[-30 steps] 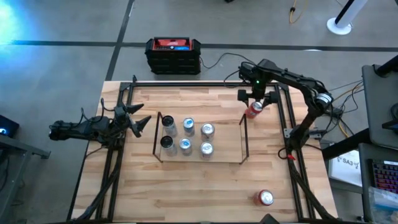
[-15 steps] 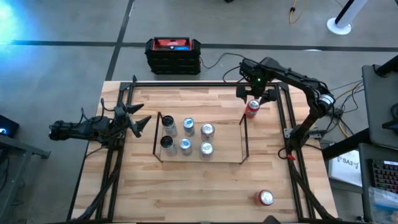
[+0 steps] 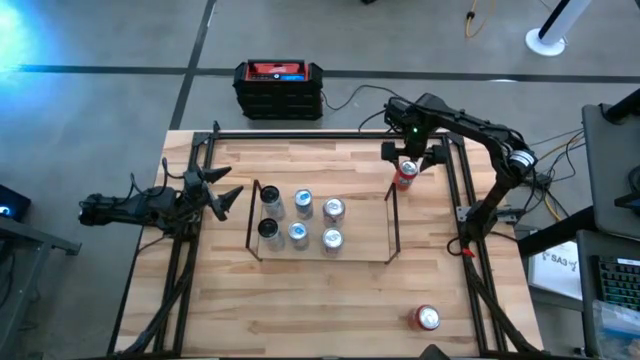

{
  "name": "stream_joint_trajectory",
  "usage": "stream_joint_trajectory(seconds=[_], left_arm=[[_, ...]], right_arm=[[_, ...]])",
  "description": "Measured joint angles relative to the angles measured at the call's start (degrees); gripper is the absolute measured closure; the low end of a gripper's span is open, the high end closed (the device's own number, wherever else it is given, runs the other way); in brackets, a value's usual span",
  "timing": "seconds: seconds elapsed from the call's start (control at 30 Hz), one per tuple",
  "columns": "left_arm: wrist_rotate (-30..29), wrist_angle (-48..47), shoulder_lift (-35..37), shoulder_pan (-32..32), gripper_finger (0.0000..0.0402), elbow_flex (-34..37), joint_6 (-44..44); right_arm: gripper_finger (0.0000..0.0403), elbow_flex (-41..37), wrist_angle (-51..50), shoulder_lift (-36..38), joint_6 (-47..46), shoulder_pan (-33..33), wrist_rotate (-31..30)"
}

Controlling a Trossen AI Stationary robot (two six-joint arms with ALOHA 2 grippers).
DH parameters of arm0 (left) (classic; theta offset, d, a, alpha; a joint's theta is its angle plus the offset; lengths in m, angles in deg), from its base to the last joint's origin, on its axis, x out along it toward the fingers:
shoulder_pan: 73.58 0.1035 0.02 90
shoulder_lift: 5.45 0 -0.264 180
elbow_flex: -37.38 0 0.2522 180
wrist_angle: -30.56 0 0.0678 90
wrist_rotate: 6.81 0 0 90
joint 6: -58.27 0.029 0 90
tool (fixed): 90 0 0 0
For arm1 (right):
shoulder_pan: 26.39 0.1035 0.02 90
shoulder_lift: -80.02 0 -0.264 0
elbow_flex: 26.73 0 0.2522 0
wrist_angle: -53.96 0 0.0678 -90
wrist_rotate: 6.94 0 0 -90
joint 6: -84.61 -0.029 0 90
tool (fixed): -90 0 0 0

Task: Place canned beverage on shelf
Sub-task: Put the top red soda can on the shelf

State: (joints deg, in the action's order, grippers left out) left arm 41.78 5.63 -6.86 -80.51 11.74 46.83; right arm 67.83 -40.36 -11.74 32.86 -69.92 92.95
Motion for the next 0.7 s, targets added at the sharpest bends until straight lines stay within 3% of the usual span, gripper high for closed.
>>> stream_joint_trajectory(seconds=[0.7], left_arm=[[0.0,0.0,0.0,0.0,0.0033,0.0,0.0]], right_arm=[[0.0074,-10.5,10.2,-0.2,-0.8,0.0,0.6]])
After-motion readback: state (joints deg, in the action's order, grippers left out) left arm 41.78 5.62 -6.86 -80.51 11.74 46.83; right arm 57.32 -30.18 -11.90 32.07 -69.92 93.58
